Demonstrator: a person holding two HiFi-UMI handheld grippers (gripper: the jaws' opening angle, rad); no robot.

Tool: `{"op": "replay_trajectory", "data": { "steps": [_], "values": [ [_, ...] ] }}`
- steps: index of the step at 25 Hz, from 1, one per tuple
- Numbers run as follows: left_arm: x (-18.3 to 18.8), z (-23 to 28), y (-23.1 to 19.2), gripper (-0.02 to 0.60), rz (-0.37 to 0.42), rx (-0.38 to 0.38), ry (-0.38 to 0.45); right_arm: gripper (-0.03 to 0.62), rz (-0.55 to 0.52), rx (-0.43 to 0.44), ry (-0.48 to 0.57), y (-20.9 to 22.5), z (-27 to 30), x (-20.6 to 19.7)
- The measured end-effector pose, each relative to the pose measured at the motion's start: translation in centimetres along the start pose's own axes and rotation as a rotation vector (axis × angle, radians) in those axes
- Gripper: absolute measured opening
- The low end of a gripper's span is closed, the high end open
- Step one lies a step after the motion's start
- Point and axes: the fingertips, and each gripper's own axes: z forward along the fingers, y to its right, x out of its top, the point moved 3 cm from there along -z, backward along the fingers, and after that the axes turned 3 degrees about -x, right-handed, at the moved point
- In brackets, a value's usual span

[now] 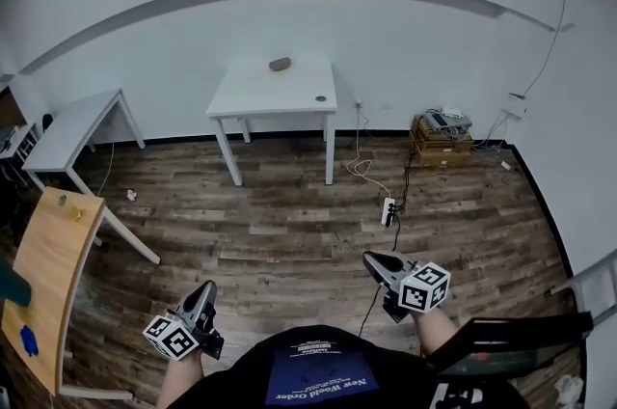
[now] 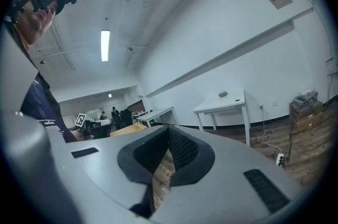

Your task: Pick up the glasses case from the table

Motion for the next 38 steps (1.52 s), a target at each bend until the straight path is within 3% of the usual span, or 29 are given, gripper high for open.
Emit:
{"op": "replay_trajectory", "data": {
  "steps": [5,13,18,26,30,32,38],
  "values": [
    [5.9,0.5,-8.6,-0.002,0.035,-0.062,-0.018,-0.011,-0.007,-0.056,0.029,-2.3,8.3,2.4],
    [10.3,3.0,-19.1,-0.002,0.019,-0.092,-0.039,-0.011,0.017,-0.107,0.014,-2.2,17.9,3.6],
    [11.2,6.3,-21.9,-0.002,0.008,-0.057,-0.037,-0.011,0.021,-0.088,-0.021,1.8,22.4,5.0],
    [13.9,14.4,-24.2,-0.001,0.033,0.044,0.023,-0.011,-0.005,0.042,-0.029,10.9,31.3,10.0],
    [15.4,19.3,-24.1,-0.002,0.084,0.094,0.038,-0.011,-0.044,0.117,-0.015,16.1,34.6,13.9],
    [16.0,21.5,-24.8,-0.002,0.062,0.123,0.073,-0.011,-0.050,0.142,-0.009,18.4,36.1,14.9],
    [15.9,27.5,-25.5,-0.002,0.075,0.128,0.066,-0.011,-0.027,0.177,-0.002,23.9,39.3,16.0]
  ]
}}
